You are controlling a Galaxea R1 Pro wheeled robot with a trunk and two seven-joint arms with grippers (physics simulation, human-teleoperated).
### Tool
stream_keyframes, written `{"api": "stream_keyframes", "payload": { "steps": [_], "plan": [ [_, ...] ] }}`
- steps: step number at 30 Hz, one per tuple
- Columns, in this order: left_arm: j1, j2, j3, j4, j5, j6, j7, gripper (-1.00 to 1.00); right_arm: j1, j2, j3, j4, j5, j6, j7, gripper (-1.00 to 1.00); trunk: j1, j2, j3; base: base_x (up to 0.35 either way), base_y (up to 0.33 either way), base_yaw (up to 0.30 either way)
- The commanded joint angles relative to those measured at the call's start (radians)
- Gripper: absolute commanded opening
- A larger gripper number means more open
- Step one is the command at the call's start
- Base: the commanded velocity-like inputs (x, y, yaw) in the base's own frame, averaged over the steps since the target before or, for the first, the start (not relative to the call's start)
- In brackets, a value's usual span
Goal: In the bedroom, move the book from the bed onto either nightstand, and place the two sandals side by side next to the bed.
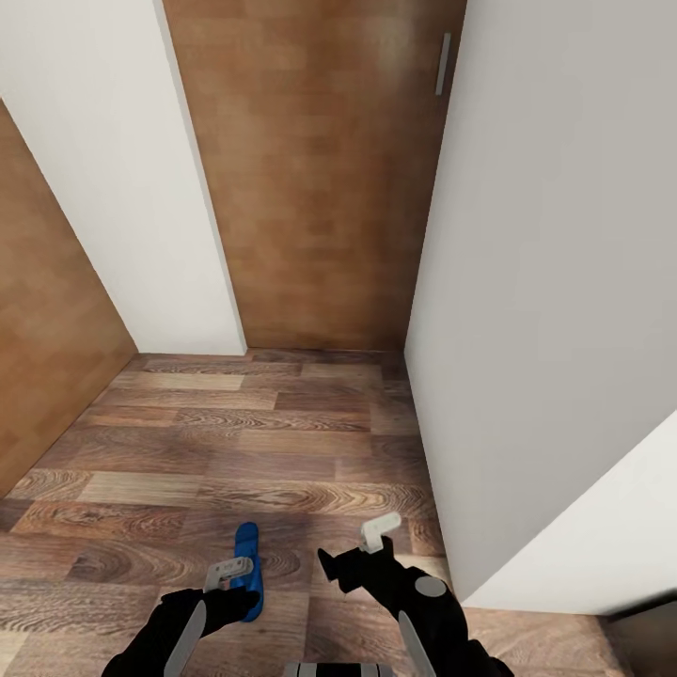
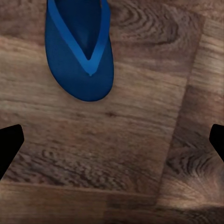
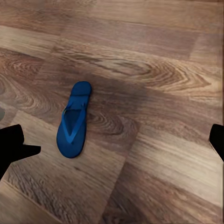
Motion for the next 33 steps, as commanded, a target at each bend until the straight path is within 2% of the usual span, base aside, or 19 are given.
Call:
{"api": "stream_keyframes", "payload": {
  "steps": [1,14,21,22,23,24,26,29,33],
  "plan": [
    [0.000,-0.001,0.006,-0.001,0.002,0.006,-0.004,1.00,-0.001,0.000,-0.001,-0.005,-0.009,0.005,-0.002,1.00,0.000,0.000,-0.001,0.000,0.000,0.000],
    [0.000,-0.001,0.004,-0.001,0.002,0.005,-0.004,1.00,0.000,0.001,0.000,-0.084,-0.004,0.001,-0.006,1.00,0.000,0.000,-0.001,0.000,0.000,0.000],
    [0.000,-0.003,0.003,0.019,0.001,-0.039,-0.004,1.00,0.000,0.002,0.006,-0.074,-0.001,-0.017,-0.009,1.00,0.000,0.000,-0.001,0.000,0.000,0.000],
    [0.000,-0.003,0.003,0.024,0.001,-0.041,-0.004,1.00,0.000,0.002,0.007,-0.069,0.002,-0.050,-0.013,1.00,0.000,0.000,-0.001,0.000,0.000,0.000],
    [0.000,-0.003,0.003,0.031,0.000,-0.044,-0.004,1.00,0.000,0.002,0.007,-0.059,0.004,-0.202,-0.074,1.00,0.000,0.000,-0.001,0.000,0.000,0.000],
    [0.000,-0.003,0.003,0.031,0.000,-0.044,-0.004,1.00,0.000,0.002,0.007,-0.058,0.003,-0.232,-0.092,1.00,0.000,0.000,-0.001,0.000,0.000,0.000],
    [0.000,-0.003,0.003,0.032,0.000,-0.044,-0.004,1.00,0.000,0.002,0.009,-0.054,0.002,-0.355,-0.157,1.00,0.000,0.000,-0.001,0.000,0.000,0.000],
    [0.000,-0.003,0.003,0.033,0.000,-0.045,-0.004,1.00,0.000,0.002,0.009,-0.052,0.001,-0.463,-0.193,1.00,0.000,0.000,-0.001,0.000,0.000,0.000],
    [0.000,-0.003,0.003,0.033,0.000,-0.044,-0.004,1.00,0.000,0.002,0.009,-0.051,-0.003,-0.504,-0.205,1.00,0.000,0.000,-0.001,0.000,0.000,0.000]
  ]
}}
